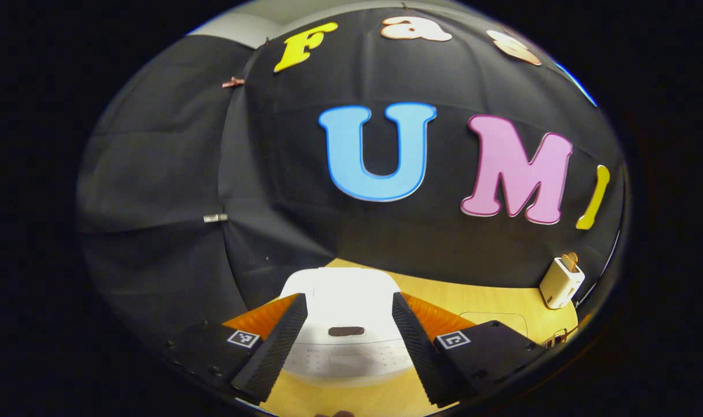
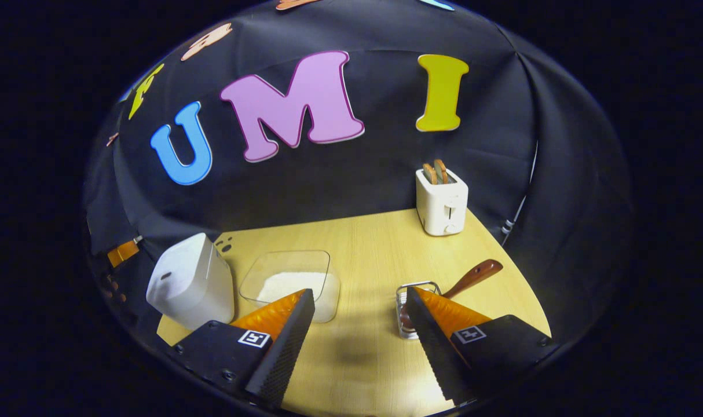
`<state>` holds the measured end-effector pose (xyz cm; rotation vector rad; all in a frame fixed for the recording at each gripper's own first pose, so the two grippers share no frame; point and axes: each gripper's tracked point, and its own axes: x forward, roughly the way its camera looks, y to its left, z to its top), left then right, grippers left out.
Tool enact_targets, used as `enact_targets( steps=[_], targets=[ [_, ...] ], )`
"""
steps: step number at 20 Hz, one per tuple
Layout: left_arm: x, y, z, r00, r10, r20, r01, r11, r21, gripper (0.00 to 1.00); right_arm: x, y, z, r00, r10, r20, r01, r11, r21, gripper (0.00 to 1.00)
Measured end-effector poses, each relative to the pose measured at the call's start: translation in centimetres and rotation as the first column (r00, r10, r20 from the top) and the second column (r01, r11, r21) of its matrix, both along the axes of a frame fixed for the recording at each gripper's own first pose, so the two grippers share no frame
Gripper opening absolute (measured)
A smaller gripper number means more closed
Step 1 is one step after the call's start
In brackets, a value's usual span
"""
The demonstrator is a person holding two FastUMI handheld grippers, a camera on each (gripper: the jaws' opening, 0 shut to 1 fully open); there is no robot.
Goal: Close the left gripper, press the button to open the rice cooker; take a wooden spoon from the chopstick holder with the right hand, scoop a spoonful of rice and pour it into the rice cooker, then put the wooden spoon back into the chopstick holder.
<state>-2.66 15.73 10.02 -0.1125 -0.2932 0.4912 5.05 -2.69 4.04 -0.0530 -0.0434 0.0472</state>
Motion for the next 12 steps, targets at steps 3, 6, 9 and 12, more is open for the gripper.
enact_targets(
  steps=[3,6,9,12],
  targets=[
    [-2.9,-4.3,2.1,0.997,-0.067,0.040,0.065,0.997,0.047,0.95,-1.5,1.3,1.3,0.999,0.045,0.027,-0.044,0.999,-0.007,0.98],
    [-4.8,-8.1,3.4,0.979,-0.194,0.066,0.190,0.980,0.067,0.95,-3.7,2.6,3.0,0.995,0.052,0.088,-0.050,0.998,-0.025,0.98],
    [-6.0,-10.2,3.6,0.946,-0.315,0.081,0.310,0.948,0.067,0.95,-6.5,3.1,4.2,0.986,-0.017,0.163,0.026,0.998,-0.055,0.98],
    [-7.0,-10.4,2.1,0.919,-0.386,0.084,0.381,0.921,0.078,0.95,-9.2,5.4,3.1,0.976,-0.057,0.209,0.064,0.997,-0.030,0.98]
  ],
)
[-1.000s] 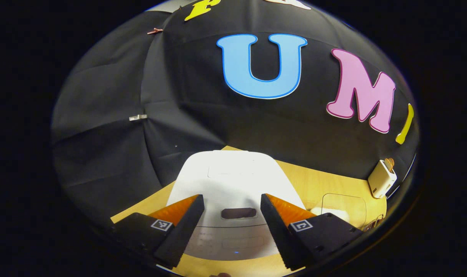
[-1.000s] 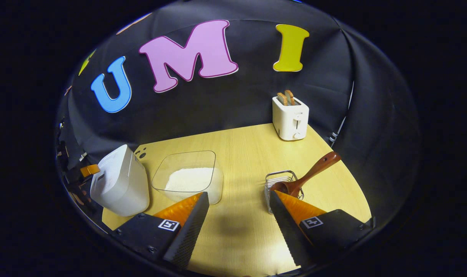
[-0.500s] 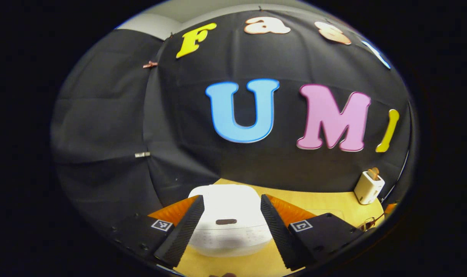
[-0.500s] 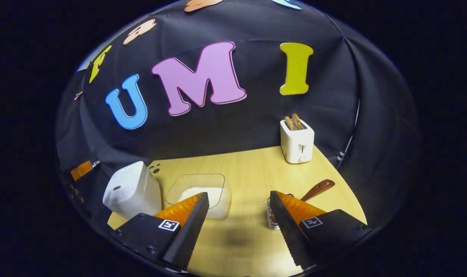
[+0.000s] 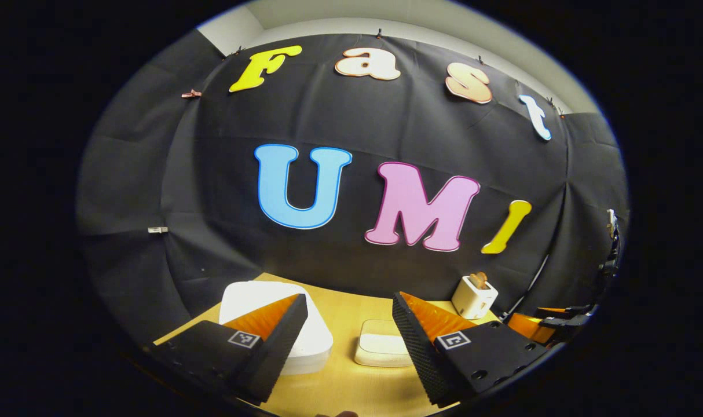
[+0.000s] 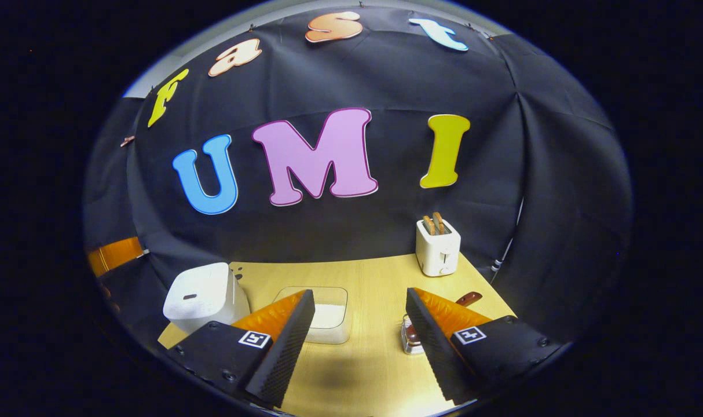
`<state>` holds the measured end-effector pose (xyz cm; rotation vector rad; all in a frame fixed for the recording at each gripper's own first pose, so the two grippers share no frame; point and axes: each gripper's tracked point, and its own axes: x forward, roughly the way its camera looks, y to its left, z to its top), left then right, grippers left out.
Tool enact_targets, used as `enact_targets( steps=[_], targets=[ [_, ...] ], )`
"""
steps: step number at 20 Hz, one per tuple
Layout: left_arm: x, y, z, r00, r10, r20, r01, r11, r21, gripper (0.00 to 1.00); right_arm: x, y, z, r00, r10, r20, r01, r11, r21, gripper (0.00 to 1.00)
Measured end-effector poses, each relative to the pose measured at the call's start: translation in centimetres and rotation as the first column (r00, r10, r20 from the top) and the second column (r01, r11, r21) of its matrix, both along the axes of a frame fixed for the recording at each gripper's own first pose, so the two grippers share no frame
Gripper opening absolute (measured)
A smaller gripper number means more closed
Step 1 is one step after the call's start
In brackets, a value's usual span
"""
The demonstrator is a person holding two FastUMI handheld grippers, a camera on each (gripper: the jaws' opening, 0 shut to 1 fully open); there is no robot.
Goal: Close the left gripper, press the button to open the rice cooker; take a wooden spoon from the chopstick holder with the right hand, scoop a spoonful of rice and pour it into the rice cooker, then put the wooden spoon back into the chopstick holder.
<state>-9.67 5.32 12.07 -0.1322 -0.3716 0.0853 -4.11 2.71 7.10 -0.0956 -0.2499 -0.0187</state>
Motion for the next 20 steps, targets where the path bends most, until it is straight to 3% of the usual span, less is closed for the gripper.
enact_targets(
  steps=[3,8,15,20],
  targets=[
    [-0.2,0.3,-2.5,0.998,-0.053,-0.015,0.054,0.998,0.023,0.95,-2.1,1.5,-2.8,0.999,-0.047,0.016,0.047,0.999,-0.013,0.98],
    [-0.8,1.6,-5.6,0.993,-0.082,-0.083,0.087,0.995,0.057,0.95,-3.8,1.9,-7.4,0.994,-0.095,-0.045,0.095,0.995,0.006,0.98],
    [-0.9,3.8,-5.6,0.992,-0.084,-0.092,0.090,0.994,0.066,0.95,-5.0,1.3,-4.8,0.990,-0.134,0.031,0.133,0.990,0.034,0.98],
    [-0.6,4.8,-5.8,0.993,-0.079,-0.092,0.086,0.994,0.073,0.95,-5.0,1.5,-5.0,0.990,-0.142,0.020,0.142,0.990,0.022,0.98]
  ],
)
